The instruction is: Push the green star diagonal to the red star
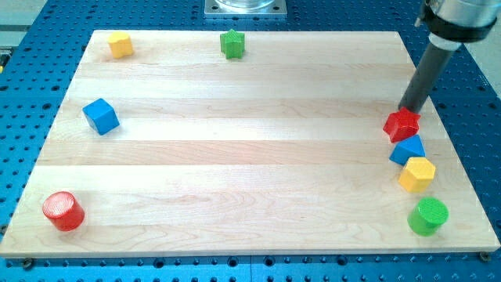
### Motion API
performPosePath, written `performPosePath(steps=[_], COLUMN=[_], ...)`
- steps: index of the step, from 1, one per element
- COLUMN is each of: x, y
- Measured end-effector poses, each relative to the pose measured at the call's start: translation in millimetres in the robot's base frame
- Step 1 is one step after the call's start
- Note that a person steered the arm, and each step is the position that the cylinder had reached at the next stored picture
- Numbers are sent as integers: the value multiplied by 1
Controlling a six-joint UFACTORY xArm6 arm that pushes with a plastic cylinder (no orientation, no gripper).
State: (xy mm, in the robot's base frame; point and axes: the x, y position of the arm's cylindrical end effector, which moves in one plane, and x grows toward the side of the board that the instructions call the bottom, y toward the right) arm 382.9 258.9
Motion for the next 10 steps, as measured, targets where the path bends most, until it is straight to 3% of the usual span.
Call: performPosePath(steps=[1,3,4,5,7,9,10], x=[-54,-42,-81,-125,-139,-183,-162], y=[-12,-216,-327,-350,-309,-307,-282])
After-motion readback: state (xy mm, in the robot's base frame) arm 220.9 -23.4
